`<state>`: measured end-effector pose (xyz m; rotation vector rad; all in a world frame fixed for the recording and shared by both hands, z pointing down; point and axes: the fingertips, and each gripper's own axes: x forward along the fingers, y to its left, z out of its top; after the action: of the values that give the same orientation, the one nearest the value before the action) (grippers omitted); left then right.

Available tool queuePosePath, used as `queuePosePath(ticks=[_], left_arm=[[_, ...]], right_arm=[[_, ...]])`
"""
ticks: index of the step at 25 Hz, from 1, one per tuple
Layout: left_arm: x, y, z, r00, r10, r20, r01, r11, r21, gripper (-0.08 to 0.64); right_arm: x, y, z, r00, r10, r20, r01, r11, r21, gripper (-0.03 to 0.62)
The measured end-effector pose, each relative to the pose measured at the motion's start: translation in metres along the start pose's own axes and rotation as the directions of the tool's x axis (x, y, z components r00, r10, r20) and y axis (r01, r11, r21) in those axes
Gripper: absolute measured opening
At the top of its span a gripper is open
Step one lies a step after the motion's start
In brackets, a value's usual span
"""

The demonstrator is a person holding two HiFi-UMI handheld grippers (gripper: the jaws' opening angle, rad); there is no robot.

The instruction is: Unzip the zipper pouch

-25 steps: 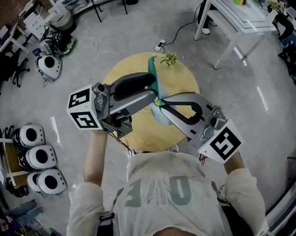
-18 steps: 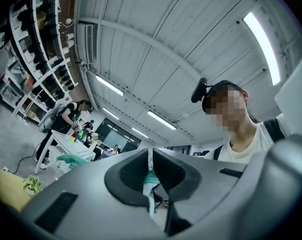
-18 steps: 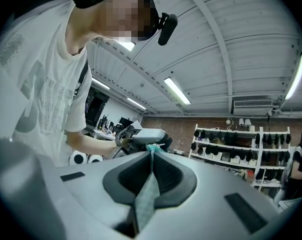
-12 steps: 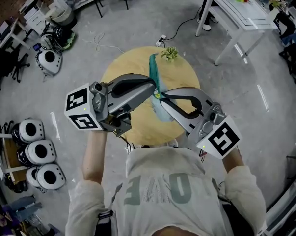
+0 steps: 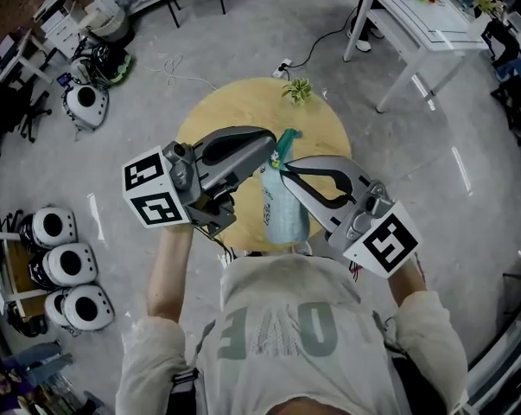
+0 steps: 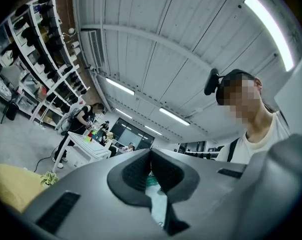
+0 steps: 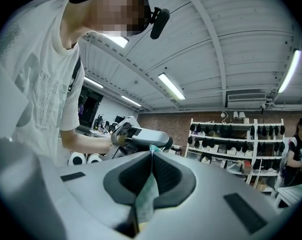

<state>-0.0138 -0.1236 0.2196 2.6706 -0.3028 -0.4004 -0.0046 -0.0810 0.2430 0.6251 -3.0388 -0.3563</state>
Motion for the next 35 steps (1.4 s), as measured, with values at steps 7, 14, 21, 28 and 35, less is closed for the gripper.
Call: queuePosePath(ticks=[7, 14, 21, 28, 35], left_arm=[[-0.017, 0.051, -0.022, 0.97, 0.237, -0.053, -0.236, 0.972, 0.02, 0.025], [-0.049, 0.082, -0.028, 0.937, 0.346, -0.047, -0.346, 0.938, 0.005, 0.025], [-0.063, 0.094, -0.022, 0.923, 0.383, -0.035, -0.383, 0.924, 0.005, 0.025], [-0.059, 0.091, -0.024, 0.923, 0.383, -0.016, -0.383, 0.923, 0.037, 0.025], [-0.061, 0.09, 0.002, 0.882, 0.465, 0.08, -0.471, 0.872, 0.134, 0.028]], right_arm=[[-0.009, 0.017, 0.016, 0.995, 0.067, 0.079, -0.073, 0.994, 0.076, 0.032], [-0.011, 0.033, 0.015, 0.992, 0.098, 0.077, -0.105, 0.99, 0.097, 0.032], [-0.012, 0.038, 0.021, 0.992, 0.104, 0.073, -0.111, 0.989, 0.096, 0.032], [-0.017, 0.04, 0.017, 0.993, 0.095, 0.066, -0.102, 0.989, 0.103, 0.032], [-0.015, 0.027, 0.011, 0.997, 0.055, 0.046, -0.058, 0.995, 0.086, 0.032]])
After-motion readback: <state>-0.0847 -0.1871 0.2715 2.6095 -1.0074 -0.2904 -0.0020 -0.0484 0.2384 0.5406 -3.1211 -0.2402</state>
